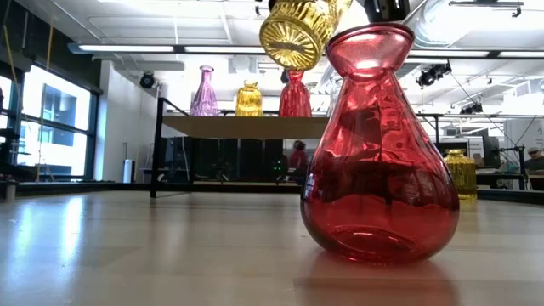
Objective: Sort vases onto shelf
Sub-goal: Put the bottom yellow vase on the shelf and align it with the other yellow vase
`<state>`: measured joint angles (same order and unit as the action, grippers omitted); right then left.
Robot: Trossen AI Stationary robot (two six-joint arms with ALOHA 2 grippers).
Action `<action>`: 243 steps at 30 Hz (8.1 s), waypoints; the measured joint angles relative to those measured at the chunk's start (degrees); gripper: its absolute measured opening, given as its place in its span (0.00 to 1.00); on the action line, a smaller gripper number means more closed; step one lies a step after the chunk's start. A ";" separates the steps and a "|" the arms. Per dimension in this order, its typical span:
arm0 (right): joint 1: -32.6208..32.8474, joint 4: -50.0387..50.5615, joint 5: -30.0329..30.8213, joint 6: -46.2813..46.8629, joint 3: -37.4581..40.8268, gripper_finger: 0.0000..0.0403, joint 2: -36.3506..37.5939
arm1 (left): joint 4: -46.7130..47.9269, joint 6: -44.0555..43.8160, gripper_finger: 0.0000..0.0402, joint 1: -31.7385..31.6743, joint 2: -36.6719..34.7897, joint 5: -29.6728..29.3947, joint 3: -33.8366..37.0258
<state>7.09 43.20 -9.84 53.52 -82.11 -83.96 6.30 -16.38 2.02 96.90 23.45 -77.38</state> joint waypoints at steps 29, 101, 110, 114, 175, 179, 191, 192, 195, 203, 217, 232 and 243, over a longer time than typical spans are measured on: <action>-0.43 1.27 -2.99 -2.42 0.00 0.23 0.91 | 1.02 -1.25 0.35 0.04 0.04 1.31 -0.03; -0.56 -2.35 20.63 0.55 22.89 0.31 1.96 | 25.12 2.95 0.01 1.53 -8.13 -22.85 4.37; -2.75 -8.61 26.43 3.00 27.72 0.31 1.35 | 26.17 1.49 0.01 1.71 -10.65 -24.41 4.37; -3.02 -11.92 28.90 1.68 28.70 0.31 1.35 | 26.35 1.42 0.01 2.47 -11.42 -24.40 4.37; -0.31 -21.25 20.35 14.12 28.55 0.31 -6.59 | 16.11 -9.04 0.01 2.89 -11.52 -30.26 16.48; 0.15 -17.69 20.45 15.27 28.52 0.31 -6.52 | 16.05 -9.03 0.01 2.43 -11.52 -30.43 16.48; 0.10 -21.11 20.74 17.03 28.52 0.31 -7.61 | 16.05 -8.90 0.01 0.74 -11.52 -30.47 16.48; 0.23 -22.77 20.76 17.05 28.52 0.31 -8.08 | 16.05 -8.92 0.01 0.48 -11.52 -30.47 16.48; 0.47 -26.80 20.24 17.97 28.55 0.31 -9.10 | 16.06 -8.92 0.01 -0.14 -11.52 -30.47 16.48; 0.44 -35.30 18.14 18.42 28.57 0.31 -9.17 | 15.97 -8.94 0.01 -1.40 -11.52 -30.45 16.48; -4.45 -28.09 25.01 13.48 28.57 0.31 -7.76 | 10.69 -9.49 0.01 -0.95 -7.41 -27.50 16.45; -10.50 -21.66 24.08 6.66 28.59 0.31 -7.02 | 4.36 -12.04 0.01 1.55 -7.41 -25.20 16.45; -13.88 -24.82 19.57 -0.07 28.59 0.31 -8.34 | 4.49 -12.02 0.01 1.53 -7.41 -25.23 16.45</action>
<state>-6.78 18.38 9.72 53.45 -53.52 -92.29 10.79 -28.40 3.55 89.49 -1.78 -60.93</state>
